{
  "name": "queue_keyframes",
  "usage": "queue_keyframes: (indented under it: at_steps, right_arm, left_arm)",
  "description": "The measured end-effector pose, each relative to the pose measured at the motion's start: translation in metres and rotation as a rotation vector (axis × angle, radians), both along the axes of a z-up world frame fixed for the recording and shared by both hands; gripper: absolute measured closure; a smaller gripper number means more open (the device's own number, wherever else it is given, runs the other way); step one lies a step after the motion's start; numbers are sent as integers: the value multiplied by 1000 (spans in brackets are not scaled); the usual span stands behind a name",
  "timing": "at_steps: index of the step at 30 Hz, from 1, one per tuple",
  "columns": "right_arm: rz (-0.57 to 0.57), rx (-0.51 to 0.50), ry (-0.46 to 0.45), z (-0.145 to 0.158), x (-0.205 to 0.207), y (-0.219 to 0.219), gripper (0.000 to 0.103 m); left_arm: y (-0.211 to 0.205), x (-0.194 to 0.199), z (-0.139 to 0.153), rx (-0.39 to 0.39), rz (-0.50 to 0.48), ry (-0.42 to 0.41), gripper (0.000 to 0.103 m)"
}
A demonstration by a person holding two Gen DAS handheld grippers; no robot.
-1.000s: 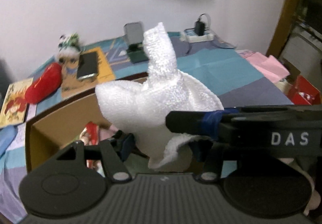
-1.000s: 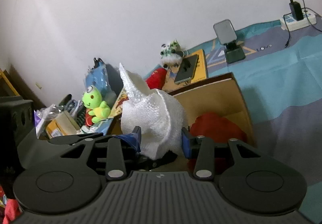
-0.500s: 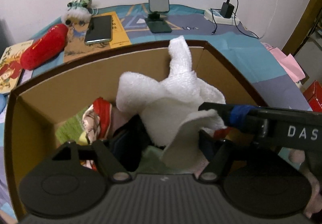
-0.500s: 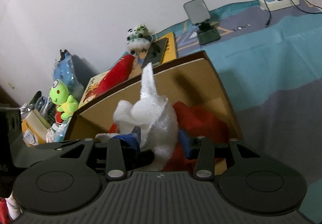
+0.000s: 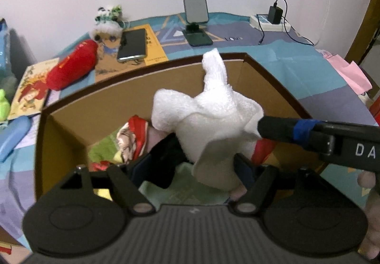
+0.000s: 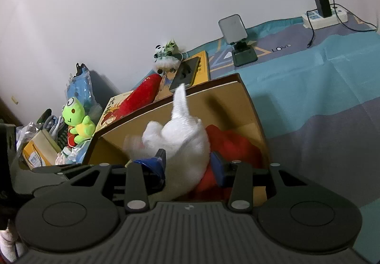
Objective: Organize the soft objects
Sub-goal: 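Carry the white plush into the box and open the right gripper, then withdraw the right gripper from the box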
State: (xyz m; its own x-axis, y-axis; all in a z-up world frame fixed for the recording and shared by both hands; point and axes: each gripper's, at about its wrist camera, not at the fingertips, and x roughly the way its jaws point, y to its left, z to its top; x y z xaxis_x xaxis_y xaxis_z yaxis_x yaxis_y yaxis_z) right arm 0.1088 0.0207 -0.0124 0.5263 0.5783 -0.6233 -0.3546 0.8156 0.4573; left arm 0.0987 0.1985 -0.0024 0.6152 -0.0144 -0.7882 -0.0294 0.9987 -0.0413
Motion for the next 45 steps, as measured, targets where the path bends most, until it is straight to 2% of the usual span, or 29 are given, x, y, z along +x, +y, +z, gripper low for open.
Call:
queue_keyframes:
  at_steps: [13,21,29,37,45]
  right_arm:
    - [-86,-48,-47,12,-30,-14,77]
    - [-68,-80,-92,16,-47,-21,77]
    - [-4,-133,-125,20,-63,-16,77]
    - [55,-167,-95,17,-73,-23,77]
    - [20,-222,-62,11,-75,-54,77]
  left_arm:
    - [-11,-36,22,98,114,-39,28]
    - [-27,-53,27,134,157,-46,27]
    - [-38,-66,25,130,203,-13,27]
    - [-52,-74,14,111,220,32,27]
    - [-86,-68,2,105,178,75,27]
